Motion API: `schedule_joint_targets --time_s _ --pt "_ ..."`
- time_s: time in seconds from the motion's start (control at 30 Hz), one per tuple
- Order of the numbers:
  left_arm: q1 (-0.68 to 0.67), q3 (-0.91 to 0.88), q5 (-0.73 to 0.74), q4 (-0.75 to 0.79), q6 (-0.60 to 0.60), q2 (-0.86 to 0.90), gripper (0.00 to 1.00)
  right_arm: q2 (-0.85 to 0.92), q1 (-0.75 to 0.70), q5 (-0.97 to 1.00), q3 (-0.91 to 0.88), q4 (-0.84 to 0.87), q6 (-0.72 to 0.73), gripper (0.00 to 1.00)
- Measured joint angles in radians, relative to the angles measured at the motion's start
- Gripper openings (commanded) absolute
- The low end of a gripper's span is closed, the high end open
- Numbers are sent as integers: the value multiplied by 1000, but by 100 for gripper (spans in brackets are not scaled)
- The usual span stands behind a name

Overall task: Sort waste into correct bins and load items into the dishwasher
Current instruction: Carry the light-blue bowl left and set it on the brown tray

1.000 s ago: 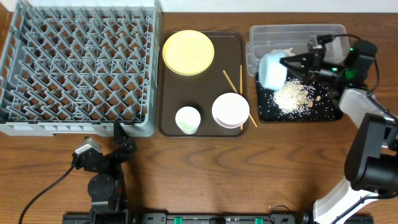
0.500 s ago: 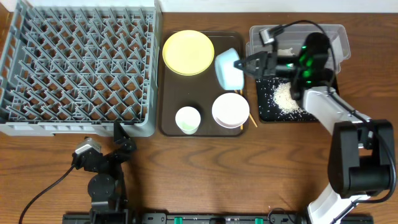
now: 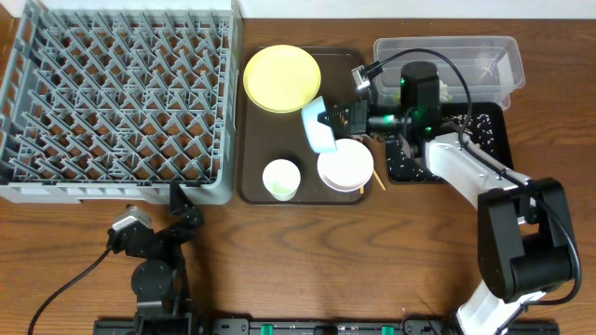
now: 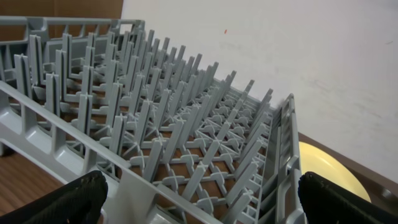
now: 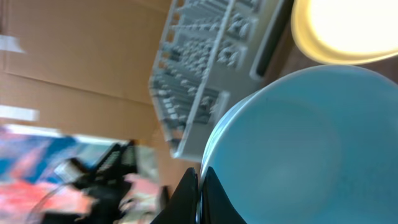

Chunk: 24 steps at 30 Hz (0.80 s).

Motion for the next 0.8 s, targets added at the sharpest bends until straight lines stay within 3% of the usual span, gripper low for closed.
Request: schedule_joint_targets --time_s 0.27,0.53,0.63,0.8 --pt "0 0 0 0 0 0 100 0 27 114 56 -106 -126 2" --pt "0 1 0 -1 0 0 100 0 158 427 420 -753 -407 1" --pt "0 1 0 -2 0 0 100 -1 237 590 531 -855 -496 1" --pt "0 1 0 -2 0 0 100 -4 338 788 573 -875 -575 1"
